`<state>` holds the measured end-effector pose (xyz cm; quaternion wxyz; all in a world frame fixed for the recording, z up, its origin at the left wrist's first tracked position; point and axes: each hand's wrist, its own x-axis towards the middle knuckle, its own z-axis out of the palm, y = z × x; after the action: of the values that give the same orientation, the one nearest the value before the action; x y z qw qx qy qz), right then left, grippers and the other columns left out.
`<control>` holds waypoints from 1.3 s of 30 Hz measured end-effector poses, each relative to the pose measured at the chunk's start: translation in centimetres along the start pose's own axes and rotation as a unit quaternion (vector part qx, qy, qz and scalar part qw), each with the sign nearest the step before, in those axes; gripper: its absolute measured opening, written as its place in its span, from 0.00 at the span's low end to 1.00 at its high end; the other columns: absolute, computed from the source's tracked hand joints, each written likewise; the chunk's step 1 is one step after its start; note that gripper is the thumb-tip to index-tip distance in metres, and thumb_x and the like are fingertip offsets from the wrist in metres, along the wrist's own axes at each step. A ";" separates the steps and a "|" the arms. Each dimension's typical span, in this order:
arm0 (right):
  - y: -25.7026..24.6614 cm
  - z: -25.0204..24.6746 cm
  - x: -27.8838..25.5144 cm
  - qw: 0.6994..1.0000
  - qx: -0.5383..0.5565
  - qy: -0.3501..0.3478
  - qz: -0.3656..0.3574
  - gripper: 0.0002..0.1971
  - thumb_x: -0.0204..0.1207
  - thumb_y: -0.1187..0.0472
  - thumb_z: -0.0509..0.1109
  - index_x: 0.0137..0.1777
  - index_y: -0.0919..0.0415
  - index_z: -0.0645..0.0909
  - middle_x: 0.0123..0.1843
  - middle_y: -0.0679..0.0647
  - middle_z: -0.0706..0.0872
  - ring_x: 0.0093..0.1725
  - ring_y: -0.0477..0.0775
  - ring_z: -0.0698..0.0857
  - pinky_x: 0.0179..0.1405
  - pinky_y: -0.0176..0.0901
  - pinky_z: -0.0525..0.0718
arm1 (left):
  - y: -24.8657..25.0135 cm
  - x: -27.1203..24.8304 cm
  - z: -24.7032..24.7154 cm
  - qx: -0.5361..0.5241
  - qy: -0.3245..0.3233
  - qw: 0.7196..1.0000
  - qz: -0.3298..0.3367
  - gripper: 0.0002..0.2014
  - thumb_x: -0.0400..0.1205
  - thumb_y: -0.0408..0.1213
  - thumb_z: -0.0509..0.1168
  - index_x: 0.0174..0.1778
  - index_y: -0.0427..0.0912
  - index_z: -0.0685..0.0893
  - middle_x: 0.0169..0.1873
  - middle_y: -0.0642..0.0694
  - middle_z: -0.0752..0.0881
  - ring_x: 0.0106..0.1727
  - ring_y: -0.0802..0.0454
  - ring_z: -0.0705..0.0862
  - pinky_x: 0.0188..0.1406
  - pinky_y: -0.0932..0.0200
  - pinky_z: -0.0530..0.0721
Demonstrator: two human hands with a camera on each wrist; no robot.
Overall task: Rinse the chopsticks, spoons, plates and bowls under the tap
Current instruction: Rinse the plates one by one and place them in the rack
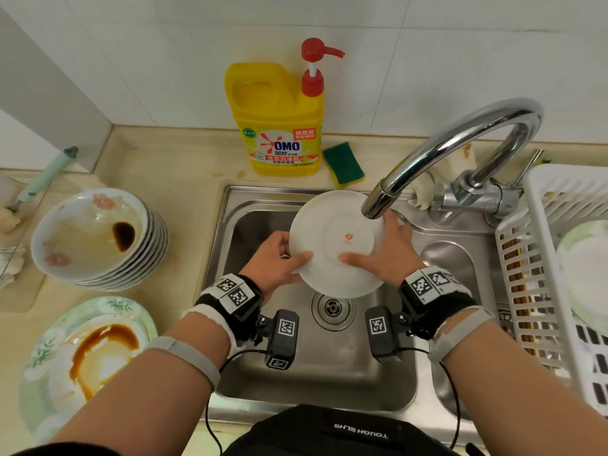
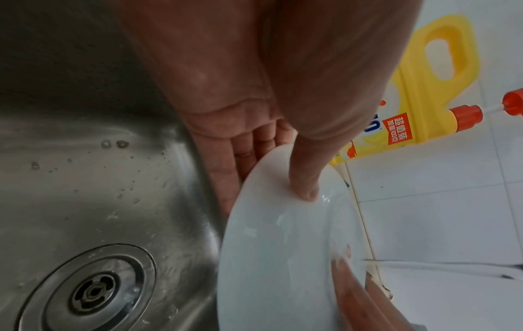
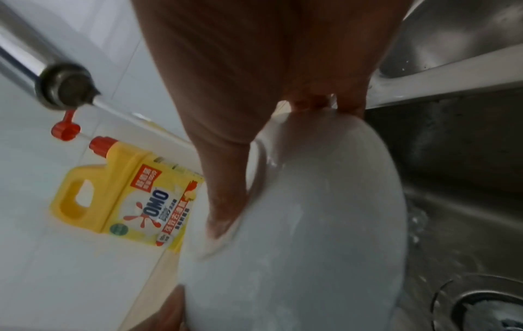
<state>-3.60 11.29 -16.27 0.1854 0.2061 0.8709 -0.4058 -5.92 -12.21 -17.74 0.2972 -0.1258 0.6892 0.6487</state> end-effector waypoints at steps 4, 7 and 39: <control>-1.1 1.1 0.1 0.999 -0.012 0.046 0.026 0.69 0.53 0.29 0.85 0.88 0.46 0.46 0.83 0.61 0.57 0.83 0.67 0.61 0.81 0.65 0.69 | 0.1 -0.4 0.5 -0.009 -0.012 1.000 -0.007 0.22 0.82 0.30 0.74 0.68 0.36 0.74 0.59 0.39 0.85 0.63 0.42 0.86 0.53 0.41 0.92; -1.9 1.3 0.5 0.995 0.012 0.087 0.049 0.61 0.59 0.25 0.80 0.85 0.47 0.52 0.82 0.62 0.60 0.81 0.68 0.65 0.79 0.66 0.71 | 0.1 -0.6 0.7 -0.017 -0.022 1.000 -0.008 0.22 0.82 0.30 0.74 0.68 0.35 0.73 0.60 0.38 0.85 0.64 0.42 0.86 0.53 0.40 0.92; -2.1 1.4 0.5 0.995 0.006 0.086 0.052 0.67 0.51 0.27 0.85 0.84 0.46 0.51 0.81 0.61 0.59 0.81 0.68 0.64 0.77 0.63 0.71 | 0.7 0.4 -0.3 0.019 -0.017 0.999 0.028 0.22 0.80 0.34 0.77 0.65 0.39 0.75 0.61 0.36 0.84 0.64 0.41 0.87 0.54 0.37 0.92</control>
<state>-4.92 9.04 -16.06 0.1296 0.2864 0.8693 -0.3813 -6.72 -12.31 -17.44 0.2933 -0.0897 0.6995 0.6454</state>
